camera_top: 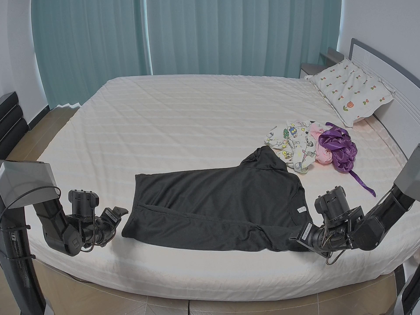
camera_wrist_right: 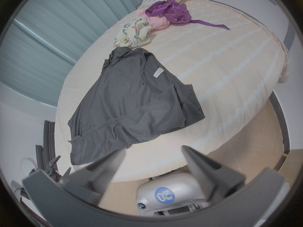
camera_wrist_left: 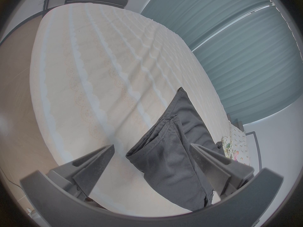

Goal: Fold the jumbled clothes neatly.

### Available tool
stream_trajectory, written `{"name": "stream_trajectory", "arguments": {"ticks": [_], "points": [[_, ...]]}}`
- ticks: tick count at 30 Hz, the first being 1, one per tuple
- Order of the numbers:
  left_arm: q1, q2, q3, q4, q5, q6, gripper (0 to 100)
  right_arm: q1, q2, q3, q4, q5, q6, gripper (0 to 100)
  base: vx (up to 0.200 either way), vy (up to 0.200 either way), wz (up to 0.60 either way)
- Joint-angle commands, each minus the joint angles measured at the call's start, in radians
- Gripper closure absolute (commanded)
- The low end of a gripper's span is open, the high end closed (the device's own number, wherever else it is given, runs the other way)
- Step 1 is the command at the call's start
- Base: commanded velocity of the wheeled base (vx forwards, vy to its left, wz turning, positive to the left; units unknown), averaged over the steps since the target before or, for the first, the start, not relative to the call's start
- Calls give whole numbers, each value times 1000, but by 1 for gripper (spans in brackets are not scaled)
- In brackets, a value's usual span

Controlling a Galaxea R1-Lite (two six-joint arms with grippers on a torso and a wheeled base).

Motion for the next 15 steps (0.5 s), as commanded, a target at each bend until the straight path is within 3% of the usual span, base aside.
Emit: {"name": "stream_trajectory", "arguments": {"ticks": [1,6,10,15], "points": [[0,2,0,0,0,0,0,4,-18,33,-3,-1,-8,0,0,0,0],[0,0,0,0,0,0,0,-45,9,27,-9,9,-37,0,0,0,0],[0,2,0,0,0,0,0,-123,95,5,-145,24,-126,0,0,0,0],[0,0,0,0,0,-2,0,-144,204,-22,-280,47,-151,0,0,0,0]]}}
